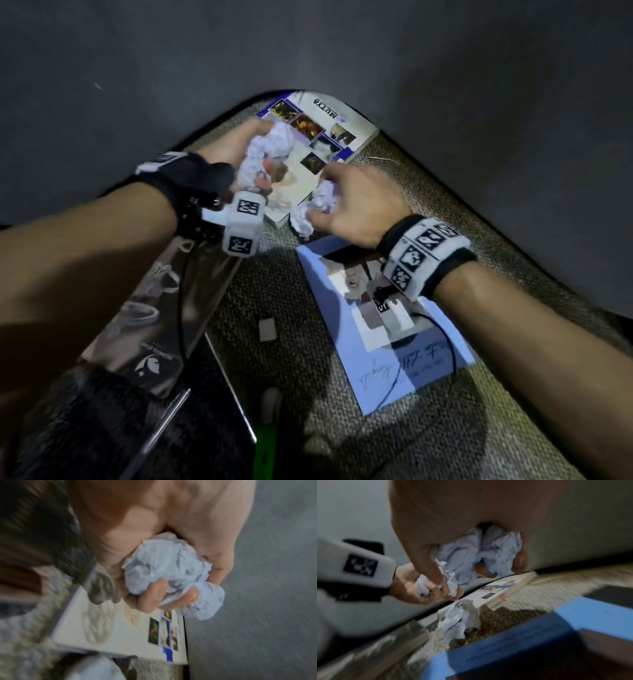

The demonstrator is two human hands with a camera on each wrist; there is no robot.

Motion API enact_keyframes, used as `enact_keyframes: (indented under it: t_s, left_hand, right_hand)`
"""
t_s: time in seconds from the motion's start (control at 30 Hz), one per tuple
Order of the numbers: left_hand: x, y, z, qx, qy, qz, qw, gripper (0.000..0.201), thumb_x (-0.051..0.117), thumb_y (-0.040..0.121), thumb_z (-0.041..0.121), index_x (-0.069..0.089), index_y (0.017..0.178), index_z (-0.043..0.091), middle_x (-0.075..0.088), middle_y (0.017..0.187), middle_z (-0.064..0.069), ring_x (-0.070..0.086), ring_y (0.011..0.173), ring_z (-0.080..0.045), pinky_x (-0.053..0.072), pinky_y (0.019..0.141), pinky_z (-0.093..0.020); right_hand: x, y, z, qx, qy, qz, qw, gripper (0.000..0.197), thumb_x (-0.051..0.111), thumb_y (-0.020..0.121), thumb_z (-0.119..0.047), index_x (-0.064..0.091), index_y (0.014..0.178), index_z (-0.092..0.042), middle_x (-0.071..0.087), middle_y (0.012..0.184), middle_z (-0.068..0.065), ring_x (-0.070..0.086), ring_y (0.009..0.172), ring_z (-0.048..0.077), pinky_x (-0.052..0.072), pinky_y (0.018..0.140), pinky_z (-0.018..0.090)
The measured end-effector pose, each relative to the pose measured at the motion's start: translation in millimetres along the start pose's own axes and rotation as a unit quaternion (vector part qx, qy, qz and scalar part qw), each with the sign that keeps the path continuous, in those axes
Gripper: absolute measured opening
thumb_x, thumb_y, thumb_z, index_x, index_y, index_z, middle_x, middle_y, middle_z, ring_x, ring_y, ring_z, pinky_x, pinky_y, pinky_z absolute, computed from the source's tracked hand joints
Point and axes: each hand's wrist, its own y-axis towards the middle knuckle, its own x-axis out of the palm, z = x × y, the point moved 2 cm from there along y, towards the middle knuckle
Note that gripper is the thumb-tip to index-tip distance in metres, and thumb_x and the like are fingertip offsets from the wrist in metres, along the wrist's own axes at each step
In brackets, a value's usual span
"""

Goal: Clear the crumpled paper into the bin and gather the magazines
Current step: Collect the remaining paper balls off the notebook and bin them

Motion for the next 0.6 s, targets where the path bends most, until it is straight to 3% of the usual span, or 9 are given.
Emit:
enact_keyframes:
  t_s: [0.07,0.13,0.23,0.33,0.47,0.53,0.6]
  left_hand:
    - [-14,-18,-12,-0.002,0.002,0.005,1.0,0.017,0.057,0.067,0.032,0.048,0.07,0.019,0.041,0.06,0.004,0.041,0.037,-0.002,0.031,0.035,-0.012]
    - [-26,-35,-28,-0.007,0.0,0.019,1.0,0.017,0.055,0.069,0.032,0.048,0.072,0.018,0.044,0.055,0.005,0.041,0.037,-0.002,0.031,0.033,-0.013]
    - [-37,-62,-48,-0.016,-0.026,0.045,0.999,0.019,0.049,0.081,0.033,0.052,0.072,0.017,0.047,0.056,0.006,0.043,0.037,-0.003,0.033,0.032,-0.014]
    - [-36,-85,-59,-0.009,-0.047,0.049,0.998,0.023,0.045,0.086,0.032,0.057,0.071,0.018,0.05,0.058,0.006,0.046,0.037,-0.002,0.032,0.032,-0.014]
    - [-38,-117,-60,0.036,-0.081,0.082,0.993,0.022,0.045,0.087,0.033,0.052,0.073,0.017,0.048,0.053,0.007,0.045,0.037,-0.002,0.032,0.031,-0.013]
    - [-44,-140,-65,0.056,-0.106,0.089,0.989,0.025,0.041,0.09,0.034,0.049,0.073,0.016,0.045,0.055,0.005,0.043,0.037,-0.003,0.032,0.031,-0.013]
    - [-51,-168,-79,0.056,-0.114,0.114,0.985,0.029,0.042,0.091,0.034,0.052,0.072,0.015,0.047,0.058,0.003,0.045,0.037,-0.005,0.035,0.032,-0.015]
  right_hand:
    - [14,10,-20,-0.049,-0.099,-0.043,0.993,0.059,0.062,0.071,-0.064,0.054,0.116,-0.027,0.063,0.096,0.001,0.06,0.093,0.027,0.038,0.069,0.032]
    - [32,16,-28,-0.042,-0.141,-0.087,0.985,0.064,0.062,0.074,-0.065,0.052,0.122,-0.023,0.064,0.104,0.005,0.061,0.098,0.03,0.044,0.072,0.035]
    - [47,11,-28,-0.027,-0.177,-0.063,0.982,0.044,0.059,0.084,-0.047,0.05,0.116,-0.018,0.062,0.096,0.008,0.058,0.08,0.031,0.048,0.066,0.037]
    - [50,2,-26,-0.025,-0.169,-0.067,0.983,0.039,0.053,0.087,-0.043,0.048,0.115,-0.017,0.06,0.09,0.009,0.051,0.072,0.029,0.046,0.061,0.035]
    - [31,0,-37,0.016,-0.066,-0.061,0.996,0.043,0.058,0.076,-0.054,0.059,0.105,-0.024,0.065,0.097,0.01,0.06,0.087,0.032,0.049,0.071,0.035]
    - [25,-16,-63,-0.003,0.026,-0.037,0.999,0.046,0.054,0.069,-0.064,0.06,0.091,-0.023,0.062,0.078,0.003,0.057,0.073,0.027,0.045,0.065,0.03]
    - [30,-42,-97,-0.04,0.125,-0.073,0.989,0.043,0.052,0.065,-0.062,0.055,0.072,-0.02,0.056,0.063,-0.002,0.055,0.064,0.021,0.047,0.061,0.033]
